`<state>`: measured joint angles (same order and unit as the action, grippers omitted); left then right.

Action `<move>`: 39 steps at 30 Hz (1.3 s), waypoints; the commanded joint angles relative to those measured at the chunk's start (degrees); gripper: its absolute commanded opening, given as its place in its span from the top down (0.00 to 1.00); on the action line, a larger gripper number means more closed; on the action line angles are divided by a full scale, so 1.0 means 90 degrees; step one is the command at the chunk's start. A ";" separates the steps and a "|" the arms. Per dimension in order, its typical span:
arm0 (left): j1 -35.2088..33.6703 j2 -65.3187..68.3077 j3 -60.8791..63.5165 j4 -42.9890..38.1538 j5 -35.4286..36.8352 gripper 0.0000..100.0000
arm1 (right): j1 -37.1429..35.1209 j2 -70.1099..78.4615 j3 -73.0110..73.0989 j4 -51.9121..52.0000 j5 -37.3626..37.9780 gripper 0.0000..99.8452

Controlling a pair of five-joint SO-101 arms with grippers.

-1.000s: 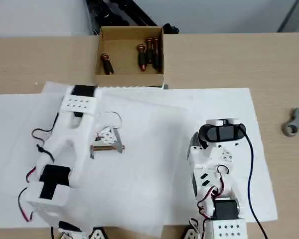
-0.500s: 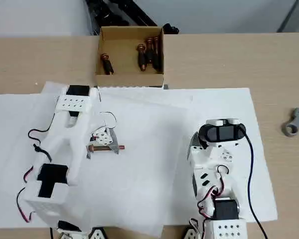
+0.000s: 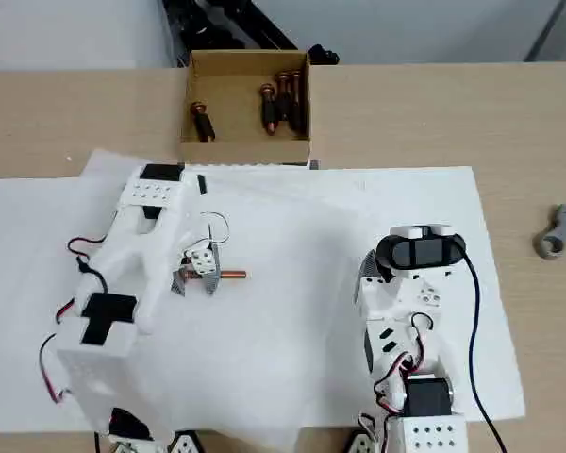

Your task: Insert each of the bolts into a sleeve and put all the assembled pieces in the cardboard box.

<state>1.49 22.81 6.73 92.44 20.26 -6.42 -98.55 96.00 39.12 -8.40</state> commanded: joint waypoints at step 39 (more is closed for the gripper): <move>-0.0068 -0.0537 -0.1138 -0.0488 -0.1397 0.99 | -0.0005 0.0015 0.0078 0.0024 0.0010 1.00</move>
<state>-0.18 22.90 -0.75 82.95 5.67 -6.42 -98.55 96.00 39.21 -8.40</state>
